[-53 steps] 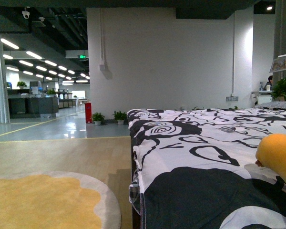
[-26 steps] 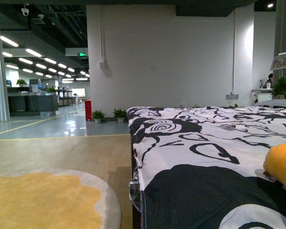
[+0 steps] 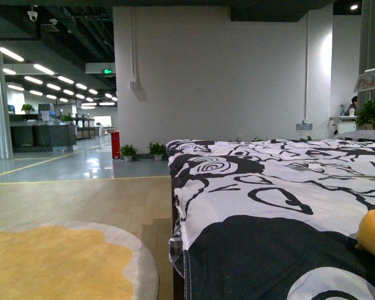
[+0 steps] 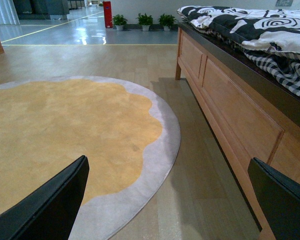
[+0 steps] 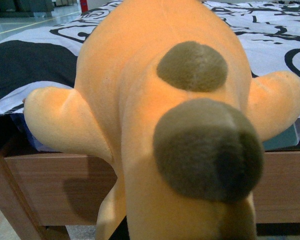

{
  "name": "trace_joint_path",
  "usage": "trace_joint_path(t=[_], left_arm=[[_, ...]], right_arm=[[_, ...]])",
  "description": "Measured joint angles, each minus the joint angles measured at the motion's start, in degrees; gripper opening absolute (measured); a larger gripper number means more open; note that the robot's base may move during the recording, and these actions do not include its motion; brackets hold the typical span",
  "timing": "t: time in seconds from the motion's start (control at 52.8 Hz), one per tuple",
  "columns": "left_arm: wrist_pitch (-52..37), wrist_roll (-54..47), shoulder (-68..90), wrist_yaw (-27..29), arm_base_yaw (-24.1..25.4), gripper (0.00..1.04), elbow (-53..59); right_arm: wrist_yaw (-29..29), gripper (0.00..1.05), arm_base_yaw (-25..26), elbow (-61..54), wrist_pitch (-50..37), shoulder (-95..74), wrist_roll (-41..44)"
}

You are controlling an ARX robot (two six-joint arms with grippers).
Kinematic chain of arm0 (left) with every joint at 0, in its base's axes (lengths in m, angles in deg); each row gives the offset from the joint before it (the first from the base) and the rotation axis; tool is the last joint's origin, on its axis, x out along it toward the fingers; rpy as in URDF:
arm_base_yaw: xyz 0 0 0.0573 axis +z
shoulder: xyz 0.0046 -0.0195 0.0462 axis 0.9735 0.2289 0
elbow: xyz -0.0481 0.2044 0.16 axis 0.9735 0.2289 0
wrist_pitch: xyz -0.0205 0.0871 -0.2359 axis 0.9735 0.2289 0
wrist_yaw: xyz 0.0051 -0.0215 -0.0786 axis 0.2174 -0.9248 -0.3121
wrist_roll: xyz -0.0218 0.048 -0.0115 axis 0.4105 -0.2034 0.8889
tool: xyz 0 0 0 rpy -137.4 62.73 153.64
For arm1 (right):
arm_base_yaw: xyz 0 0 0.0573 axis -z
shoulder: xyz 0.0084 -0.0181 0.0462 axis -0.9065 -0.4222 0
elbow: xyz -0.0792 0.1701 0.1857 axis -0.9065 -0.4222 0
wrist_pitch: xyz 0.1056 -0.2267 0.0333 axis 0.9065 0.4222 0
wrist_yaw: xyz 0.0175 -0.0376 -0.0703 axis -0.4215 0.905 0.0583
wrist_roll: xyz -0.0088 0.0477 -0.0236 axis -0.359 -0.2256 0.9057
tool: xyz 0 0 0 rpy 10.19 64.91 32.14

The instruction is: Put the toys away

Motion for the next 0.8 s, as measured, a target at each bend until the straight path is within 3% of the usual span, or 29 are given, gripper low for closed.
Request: trace_joint_path(t=[0.796], left_arm=[[0.0,0.0,0.0,0.1,0.0,0.98,0.0]], right_arm=[[-0.3,0.07,0.0,0.0,0.3,0.2,0.0]])
